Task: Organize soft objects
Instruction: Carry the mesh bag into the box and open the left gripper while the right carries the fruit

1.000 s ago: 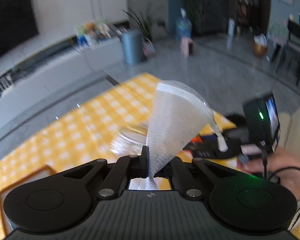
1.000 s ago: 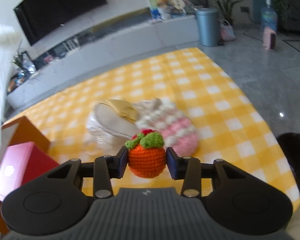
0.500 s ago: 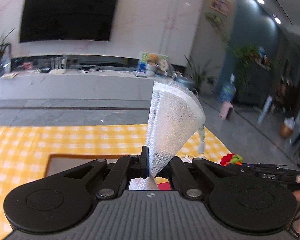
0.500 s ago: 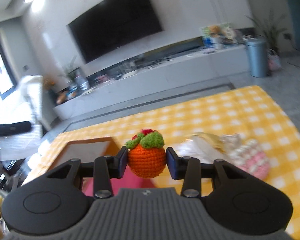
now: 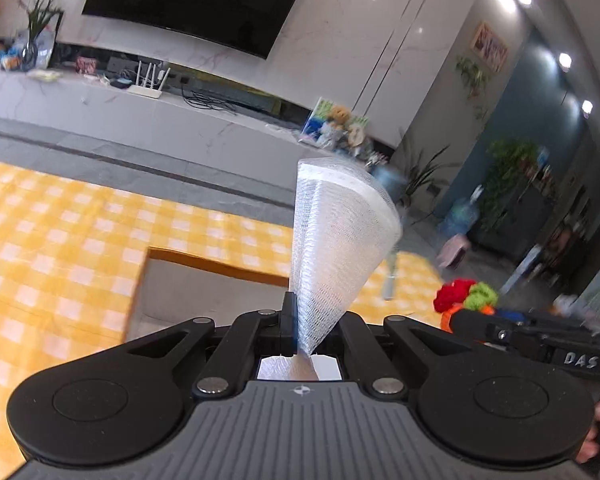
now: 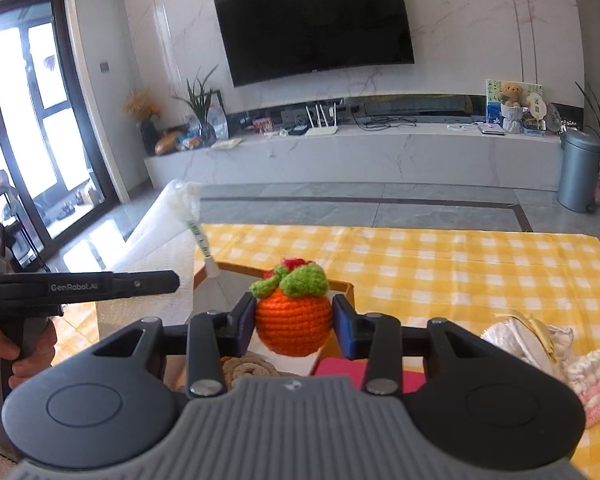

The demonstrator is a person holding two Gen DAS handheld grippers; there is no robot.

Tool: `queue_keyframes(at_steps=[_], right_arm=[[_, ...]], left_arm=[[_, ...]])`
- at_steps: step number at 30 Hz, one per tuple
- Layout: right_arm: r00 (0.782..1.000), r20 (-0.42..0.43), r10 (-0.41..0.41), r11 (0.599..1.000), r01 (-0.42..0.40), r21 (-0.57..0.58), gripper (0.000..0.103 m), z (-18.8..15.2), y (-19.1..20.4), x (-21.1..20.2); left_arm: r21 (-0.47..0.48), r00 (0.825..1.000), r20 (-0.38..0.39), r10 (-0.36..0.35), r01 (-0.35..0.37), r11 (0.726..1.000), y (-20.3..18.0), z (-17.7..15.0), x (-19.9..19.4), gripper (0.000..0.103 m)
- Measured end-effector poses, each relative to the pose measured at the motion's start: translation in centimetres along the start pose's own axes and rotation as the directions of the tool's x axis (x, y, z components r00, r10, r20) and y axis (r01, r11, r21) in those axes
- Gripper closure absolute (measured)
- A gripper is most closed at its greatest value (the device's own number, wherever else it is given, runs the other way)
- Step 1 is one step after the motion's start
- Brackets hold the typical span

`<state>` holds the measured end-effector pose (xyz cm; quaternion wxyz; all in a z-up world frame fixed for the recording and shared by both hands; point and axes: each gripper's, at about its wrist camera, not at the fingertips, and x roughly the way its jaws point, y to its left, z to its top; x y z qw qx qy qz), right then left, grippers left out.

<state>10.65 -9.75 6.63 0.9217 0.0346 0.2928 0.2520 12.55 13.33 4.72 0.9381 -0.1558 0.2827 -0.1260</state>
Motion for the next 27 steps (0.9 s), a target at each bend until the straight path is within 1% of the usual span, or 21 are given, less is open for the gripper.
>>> queue_keyframes(at_steps=[2,3,5,7,9,11,13,14,16,18,20,21,22,23,24,25,27], right_arm=[[1.000,-0.023,0.011,1.000,-0.012,-0.028,0.062,-0.3,0.9,1.5],[0.999,-0.034,0.023,0.999,-0.024,-0.040,0.062,-0.5,1.2,2.2],[0.997,-0.066,0.037,0.997,-0.041,-0.061,0.062,-0.5,2.0,3.8],[0.995,-0.092,0.042,0.995,-0.050,-0.089,0.062,-0.1,2.6,5.4],[0.994,-0.109,0.026,0.991,-0.040,-0.127,0.062,0.1,3.1,6.5],[0.994,-0.107,0.015,0.988,-0.031,-0.149,0.063,0.3,3.5,7.0],[0.997,-0.080,0.001,0.989,-0.012,-0.150,0.063,0.0,3.4,6.8],[0.998,-0.057,0.006,0.990,-0.014,-0.137,0.063,0.0,3.3,6.7],[0.999,-0.045,0.016,0.994,-0.021,-0.110,0.062,-0.3,2.8,6.6],[0.999,-0.037,0.012,0.996,-0.015,-0.090,0.062,-0.8,2.3,6.5],[0.999,-0.046,0.003,0.996,-0.007,-0.093,0.062,-1.3,2.2,6.4],[0.999,-0.046,-0.002,0.996,-0.002,-0.087,0.062,-1.5,1.9,6.4],[0.999,-0.047,-0.006,0.997,0.002,-0.077,0.062,-1.6,1.7,6.5],[0.999,-0.046,-0.010,0.998,0.007,-0.063,0.062,-1.6,1.4,6.5],[0.999,-0.041,-0.018,0.999,0.016,-0.049,0.062,-1.6,1.0,6.5],[0.999,-0.031,-0.033,0.999,0.032,-0.029,0.062,-1.7,0.7,6.4],[0.998,-0.035,-0.058,0.998,0.058,-0.009,0.062,-1.7,0.2,6.4]], left_arm=[[0.067,0.998,0.000,0.062,-0.062,0.996,-0.6,-1.4,0.0,0.102],[0.103,0.998,-0.005,0.070,-0.069,0.992,-0.9,-1.7,0.3,0.102],[0.176,0.997,-0.031,0.064,-0.058,0.983,-1.6,-2.3,1.2,0.102],[0.202,0.995,-0.053,0.085,-0.072,0.977,-1.8,-2.9,2.3,0.102],[0.239,0.991,-0.053,0.122,-0.106,0.965,-2.5,-3.4,3.3,0.102],[0.261,0.986,-0.067,0.154,-0.132,0.956,-2.9,-4.0,4.0,0.102],[0.264,0.978,-0.086,0.189,-0.160,0.951,-2.8,-4.4,4.7,0.102],[0.271,0.972,-0.102,0.214,-0.180,0.946,-2.8,-4.7,5.2,0.102],[0.276,0.956,-0.128,0.264,-0.221,0.935,-2.6,-5.1,6.0,0.101],[0.271,0.947,-0.147,0.287,-0.241,0.932,-2.4,-5.4,6.4,0.100],[0.275,0.941,-0.157,0.301,-0.251,0.928,-2.1,-5.6,6.4,0.090],[0.277,0.939,-0.160,0.305,-0.254,0.927,-2.1,-5.6,6.2,0.074],[0.275,0.939,-0.156,0.307,-0.257,0.926,-2.0,-5.7,6.0,0.046],[0.270,0.940,-0.150,0.305,-0.258,0.928,-1.8,-5.6,5.8,0.031],[0.258,0.945,-0.143,0.296,-0.253,0.932,-1.5,-5.6,5.6,0.012],[0.236,0.950,-0.134,0.282,-0.246,0.940,-1.2,-5.6,5.3,0.010],[0.183,0.957,-0.138,0.254,-0.228,0.956,-0.5,-5.2,5.2,0.010]])
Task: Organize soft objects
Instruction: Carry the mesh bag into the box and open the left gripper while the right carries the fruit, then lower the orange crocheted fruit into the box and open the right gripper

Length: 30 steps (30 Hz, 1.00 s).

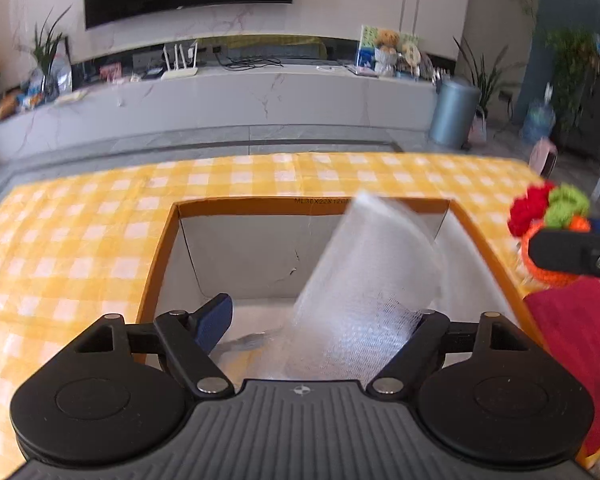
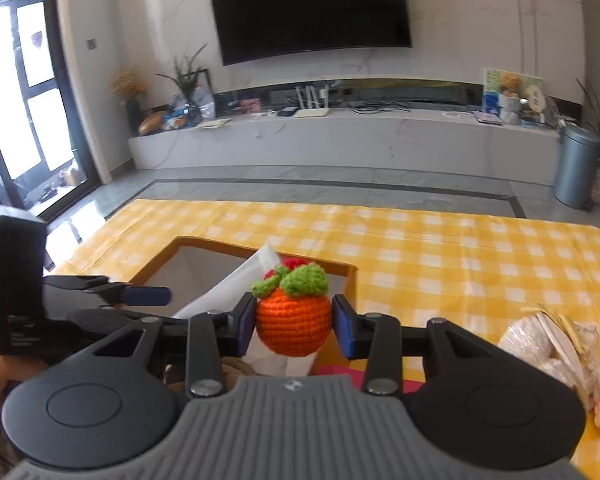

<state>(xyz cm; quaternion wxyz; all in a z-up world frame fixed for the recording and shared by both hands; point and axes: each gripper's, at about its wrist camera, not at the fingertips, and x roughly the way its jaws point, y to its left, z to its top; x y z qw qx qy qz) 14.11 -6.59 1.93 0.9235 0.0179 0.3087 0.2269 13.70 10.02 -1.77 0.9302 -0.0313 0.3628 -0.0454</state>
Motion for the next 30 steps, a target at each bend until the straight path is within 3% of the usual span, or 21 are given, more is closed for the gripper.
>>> queue_keyframes(at_steps=[5,9,12,16,20,24,30], right_arm=[[1.000,-0.007,-0.027,1.000,0.027,0.009,0.062,0.2,0.3,0.2],[0.999,-0.020,-0.025,1.000,0.024,-0.010,0.062,0.2,1.6,0.5],[0.999,-0.046,-0.015,0.999,0.013,-0.045,0.062,0.3,3.1,1.5],[0.995,-0.091,-0.050,0.993,0.040,-0.113,0.062,0.3,5.1,3.5],[0.977,-0.156,-0.146,0.969,0.110,-0.221,0.062,0.1,6.7,6.7],[0.950,-0.176,-0.258,0.924,0.190,-0.332,0.062,-0.4,7.7,9.1],[0.917,-0.223,-0.331,0.910,0.248,-0.332,0.062,-0.5,7.0,11.7]], left_arm=[[-0.171,0.997,0.000,-0.077,0.076,0.982,2.8,0.8,-0.7,0.009],[-0.297,0.983,0.040,-0.178,0.182,0.937,5.2,1.1,-2.2,0.009],[-0.328,0.970,0.062,-0.236,0.244,0.913,6.5,1.2,-3.5,0.009],[-0.310,0.969,0.132,-0.207,0.239,0.920,7.7,1.0,-5.7,0.009],[-0.306,0.975,0.172,-0.140,0.188,0.933,8.5,0.9,-6.8,0.009],[-0.336,0.976,0.169,-0.140,0.190,0.922,9.5,0.6,-6.6,0.009],[-0.393,0.971,0.204,-0.123,0.196,0.898,11.1,0.2,-6.9,0.009]])
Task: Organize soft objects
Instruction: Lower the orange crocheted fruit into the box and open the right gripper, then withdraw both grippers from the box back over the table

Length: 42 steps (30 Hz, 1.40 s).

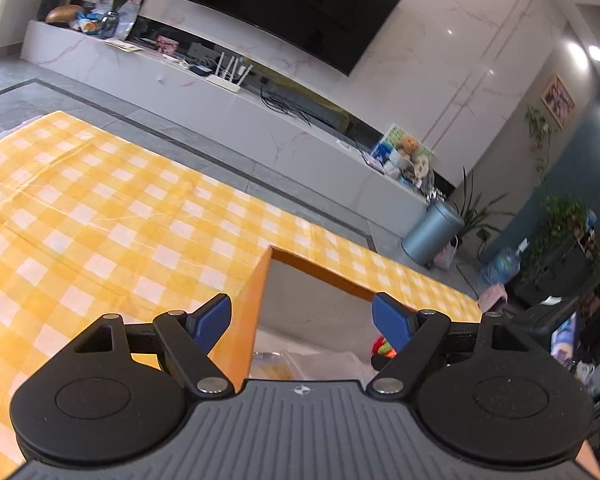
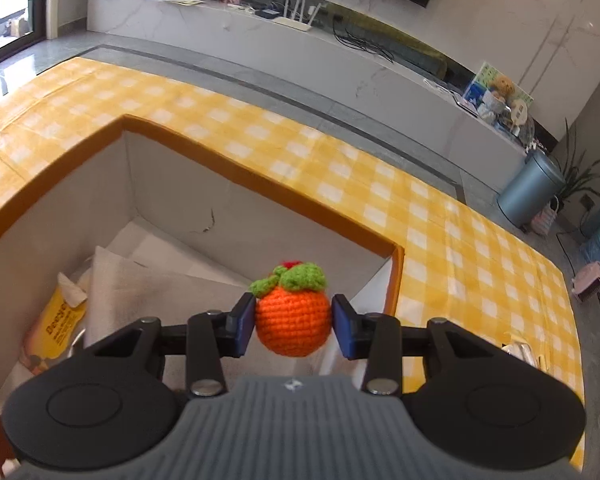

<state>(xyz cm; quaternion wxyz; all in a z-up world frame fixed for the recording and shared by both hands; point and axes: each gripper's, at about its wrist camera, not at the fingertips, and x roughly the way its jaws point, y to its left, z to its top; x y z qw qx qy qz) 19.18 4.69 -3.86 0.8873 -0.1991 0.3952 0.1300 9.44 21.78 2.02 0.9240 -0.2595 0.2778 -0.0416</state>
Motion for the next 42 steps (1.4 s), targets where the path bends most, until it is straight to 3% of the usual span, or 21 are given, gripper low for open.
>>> queue_keyframes(at_steps=[4,15,28,35,42], right_arm=[[1.000,0.017,-0.014,1.000,0.014,-0.011,0.046,0.2,0.6,-0.3],[0.997,0.076,-0.008,1.000,0.009,-0.025,0.041,0.8,0.7,-2.7],[0.985,0.171,-0.010,0.999,0.003,0.037,0.035,0.2,-2.4,-7.5],[0.975,0.218,-0.042,0.997,0.027,0.071,0.035,-0.7,-5.2,-9.7],[0.959,0.271,-0.085,0.993,0.059,0.100,0.033,-1.8,-8.9,-11.7]], left_arm=[[-0.005,1.000,-0.003,0.000,0.000,1.000,0.5,0.0,0.0,0.009],[0.020,0.999,-0.028,0.038,-0.038,0.999,0.0,-0.2,0.3,0.009],[0.075,0.997,-0.040,0.064,-0.061,0.995,-3.0,-1.0,0.6,0.009],[0.087,1.000,-0.023,0.007,-0.005,0.996,-6.0,-1.1,0.2,0.009],[0.194,0.999,-0.040,-0.014,0.021,0.981,-10.5,-2.3,0.9,0.009]])
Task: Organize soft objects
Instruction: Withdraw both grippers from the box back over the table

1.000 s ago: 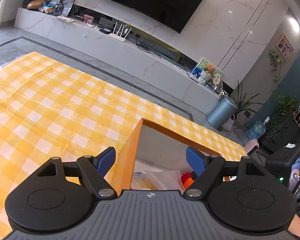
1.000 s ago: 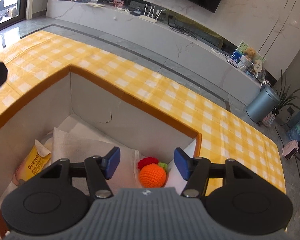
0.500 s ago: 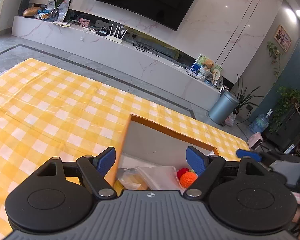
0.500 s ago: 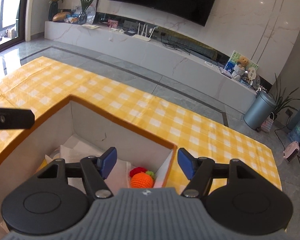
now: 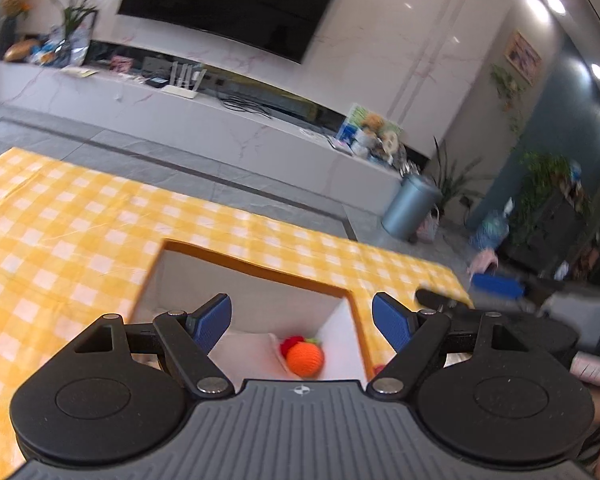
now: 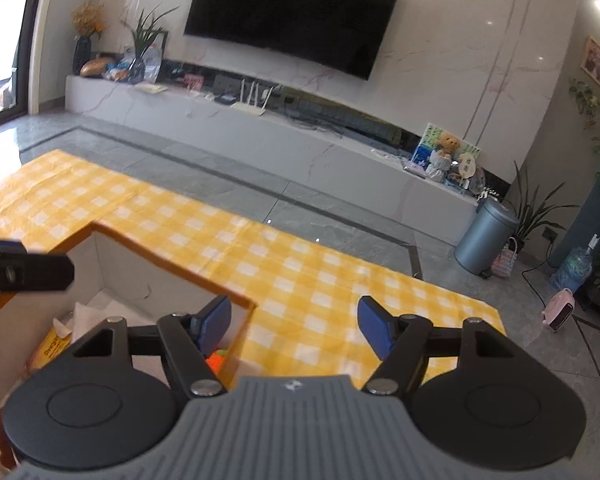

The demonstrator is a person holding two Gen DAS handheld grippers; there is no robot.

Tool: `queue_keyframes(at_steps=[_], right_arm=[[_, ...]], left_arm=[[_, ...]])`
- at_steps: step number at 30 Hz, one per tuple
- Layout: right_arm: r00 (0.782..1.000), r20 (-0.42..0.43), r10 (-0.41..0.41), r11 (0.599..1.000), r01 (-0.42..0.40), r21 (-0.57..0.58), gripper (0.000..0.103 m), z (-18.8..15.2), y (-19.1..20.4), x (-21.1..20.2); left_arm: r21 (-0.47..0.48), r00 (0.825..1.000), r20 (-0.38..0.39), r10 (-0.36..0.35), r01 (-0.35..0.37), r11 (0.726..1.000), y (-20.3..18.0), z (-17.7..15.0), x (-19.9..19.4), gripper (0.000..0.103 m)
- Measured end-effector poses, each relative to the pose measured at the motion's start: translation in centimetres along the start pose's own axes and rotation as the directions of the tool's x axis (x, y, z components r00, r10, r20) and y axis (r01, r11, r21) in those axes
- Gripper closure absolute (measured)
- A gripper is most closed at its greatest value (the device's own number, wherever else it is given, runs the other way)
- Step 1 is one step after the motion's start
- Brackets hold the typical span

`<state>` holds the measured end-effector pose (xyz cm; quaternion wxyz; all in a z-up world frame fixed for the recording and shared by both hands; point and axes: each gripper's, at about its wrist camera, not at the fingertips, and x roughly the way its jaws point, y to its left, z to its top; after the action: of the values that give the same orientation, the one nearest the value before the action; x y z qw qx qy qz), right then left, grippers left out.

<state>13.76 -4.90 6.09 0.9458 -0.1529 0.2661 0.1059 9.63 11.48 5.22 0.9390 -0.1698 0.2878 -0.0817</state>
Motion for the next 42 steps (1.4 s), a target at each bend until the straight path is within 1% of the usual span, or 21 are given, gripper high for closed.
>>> queue_keyframes(at_steps=[1,2,3,6,7,9,13,15,18,20,22,24,26,29,30,32,33,35,37,40,42], right_arm=[[1.000,0.025,-0.007,1.000,0.007,0.026,0.030,-0.1,-0.9,-0.4],[0.999,0.045,-0.012,0.999,0.009,0.053,0.024,-0.2,-1.9,-0.8],[0.998,0.056,-0.010,0.997,0.006,0.074,0.022,-0.3,-2.7,-1.2],[0.996,0.087,-0.012,0.992,0.001,0.129,0.021,-0.8,-5.5,-2.1],[0.995,0.102,-0.021,0.988,0.005,0.155,0.022,-1.1,-6.5,-2.4],[0.991,0.126,-0.053,0.972,0.022,0.233,0.023,-2.0,-8.7,-2.8],[0.988,0.122,-0.093,0.940,0.047,0.337,0.023,-4.2,-13.1,-2.8],[0.987,0.100,-0.126,0.929,0.083,0.360,0.023,-5.0,-15.2,-2.5],[0.975,0.088,-0.204,0.906,0.154,0.393,0.023,-6.1,-17.9,-2.5],[0.967,0.077,-0.243,0.891,0.191,0.411,0.023,-6.9,-19.5,-2.4],[0.966,0.059,-0.250,0.882,0.203,0.426,0.023,-7.7,-20.8,-2.2],[0.966,0.037,-0.257,0.867,0.213,0.450,0.023,-8.5,-22.1,-2.0],[0.963,0.020,-0.270,0.853,0.229,0.470,0.023,-9.1,-23.0,-1.8],[0.954,-0.018,-0.299,0.821,0.267,0.504,0.023,-10.1,-24.3,-1.4],[0.952,-0.034,-0.304,0.814,0.278,0.509,0.023,-10.5,-24.6,-1.2],[0.950,-0.058,-0.308,0.808,0.293,0.511,0.023,-11.1,-24.9,-0.7],[0.949,-0.064,-0.307,0.806,0.296,0.512,0.023,-11.3,-25.0,-0.5],[0.952,-0.070,-0.300,0.803,0.291,0.520,0.023,-11.5,-25.2,-0.3],[0.957,-0.067,-0.283,0.799,0.274,0.535,0.023,-11.8,-25.5,-0.1],[0.965,-0.058,-0.254,0.795,0.243,0.556,0.023,-12.2,-25.4,-0.3],[0.970,-0.065,-0.236,0.793,0.231,0.563,0.023,-12.2,-25.3,-0.2]], left_arm=[[0.029,1.000,-0.004,0.002,-0.001,1.000,-0.9,-0.2,0.4,0.009],[0.049,1.000,-0.004,0.000,0.001,0.999,-1.6,-0.4,0.6,0.009],[0.056,1.000,0.002,-0.011,0.011,0.998,-2.2,-0.7,0.8,0.009],[0.019,0.997,0.025,-0.076,0.076,0.997,-3.4,-1.6,1.4,0.009],[0.025,0.995,0.018,-0.096,0.096,0.995,-3.9,-1.8,1.7,0.009],[0.068,0.993,0.005,-0.116,0.115,0.991,-5.1,-2.3,2.2,0.009],[0.140,0.996,-0.020,-0.093,0.094,0.986,-7.5,-3.1,3.3,0.009],[0.153,0.995,-0.062,-0.081,0.089,0.984,-8.6,-2.9,4.3,0.009],[0.150,0.988,-0.131,-0.077,0.096,0.984,-10.3,-2.2,6.1,0.009],[0.107,0.975,-0.193,-0.110,0.132,0.985,-11.2,-1.5,7.5,0.009],[0.068,0.965,-0.231,-0.125,0.144,0.987,-12.2,-1.0,8.9,0.009],[0.070,0.955,-0.280,-0.096,0.120,0.990,-13.8,-0.8,10.6,0.009],[0.050,0.942,-0.330,-0.053,0.073,0.996,-15.1,-0.7,12.5,0.009],[0.002,0.930,-0.362,-0.070,0.076,0.997,-16.3,-1.2,14.9,0.009],[0.009,0.925,-0.377,-0.048,0.056,0.998,-16.7,-1.4,15.9,0.009],[0.027,0.909,-0.415,0.035,-0.026,0.999,-17.5,-1.9,18.0,0.011],[0.027,0.899,-0.432,0.064,-0.058,0.998,-17.9,-2.1,19.1,0.014],[0.022,0.881,-0.461,0.100,-0.102,0.995,-18.2,-2.7,20.7,0.017],[0.059,0.865,-0.475,0.162,-0.152,0.987,-19.0,-3.2,22.2,0.018],[0.113,0.841,-0.502,0.201,-0.166,0.980,-19.9,-3.9,24.0,0.018],[0.136,0.816,-0.533,0.223,-0.177,0.975,-20.4,-4.5,25.1,0.018]])
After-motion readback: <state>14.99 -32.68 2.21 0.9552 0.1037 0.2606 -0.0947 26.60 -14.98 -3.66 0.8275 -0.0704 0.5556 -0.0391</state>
